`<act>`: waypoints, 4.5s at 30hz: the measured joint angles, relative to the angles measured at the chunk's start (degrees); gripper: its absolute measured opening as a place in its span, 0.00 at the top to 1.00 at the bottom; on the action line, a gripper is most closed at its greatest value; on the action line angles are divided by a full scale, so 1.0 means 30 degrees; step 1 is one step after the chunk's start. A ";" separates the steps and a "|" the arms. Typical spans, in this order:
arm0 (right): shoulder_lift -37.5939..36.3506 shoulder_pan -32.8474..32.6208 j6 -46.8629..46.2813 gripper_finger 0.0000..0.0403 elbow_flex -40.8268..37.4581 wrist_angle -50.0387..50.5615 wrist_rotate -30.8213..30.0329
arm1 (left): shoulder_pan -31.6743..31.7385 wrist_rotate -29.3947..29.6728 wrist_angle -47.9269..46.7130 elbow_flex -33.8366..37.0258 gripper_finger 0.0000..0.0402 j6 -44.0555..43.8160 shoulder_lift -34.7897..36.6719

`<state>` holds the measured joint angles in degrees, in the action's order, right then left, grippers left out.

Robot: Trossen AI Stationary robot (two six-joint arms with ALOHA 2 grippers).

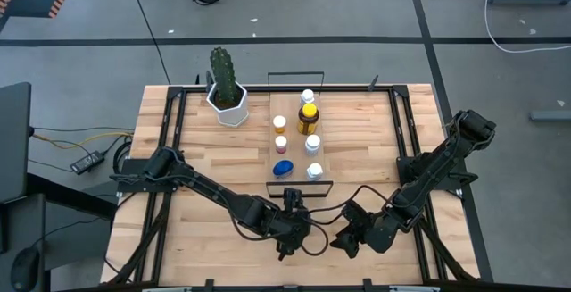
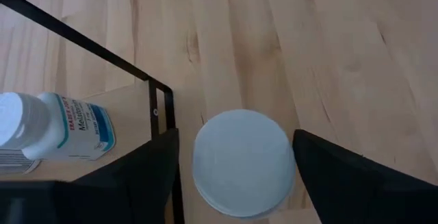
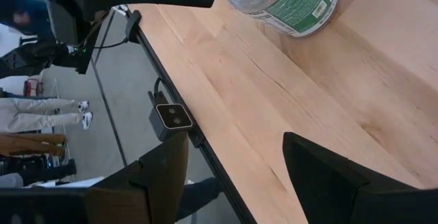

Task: Pick and place medicine bottles onto shelf by color
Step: Close the lid of the green medicine bottle, then put the green medicine bottle on the shelf

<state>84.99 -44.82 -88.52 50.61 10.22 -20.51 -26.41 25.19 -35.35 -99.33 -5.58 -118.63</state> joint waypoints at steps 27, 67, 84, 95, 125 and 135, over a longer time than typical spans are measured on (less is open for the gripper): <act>0.0000 0.0004 0.0005 0.39 0.0000 -0.0007 0.0000 | -0.0015 -0.0692 -0.0007 -0.0029 0.54 -0.0080 0.0015; 0.0000 0.0007 0.0070 0.39 0.0000 0.0147 -0.0015 | -0.0721 -0.0692 -0.0689 -0.0015 0.62 -0.2690 0.0291; 0.0000 0.0007 0.0070 0.39 0.0000 0.0146 -0.0007 | -0.0747 -0.0699 -0.0638 -0.0022 0.60 -0.3493 0.0303; 0.0000 0.0006 0.0214 0.39 0.0000 0.0153 -0.0008 | -0.0925 -0.0124 -0.0423 -0.0020 0.42 -0.3426 0.1096; -0.0007 -0.0877 0.0544 0.39 0.0000 0.0299 0.2329 | -0.3128 0.5594 0.6458 0.6506 0.28 -1.8786 0.1399; -0.0007 -0.1868 0.0216 0.39 0.0000 0.0796 0.2868 | -0.3286 0.5741 0.6968 0.7329 0.12 -1.6414 0.1399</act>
<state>84.97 -50.42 -87.88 50.61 12.60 -11.91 -36.27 42.41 -14.45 -77.34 -54.83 -114.43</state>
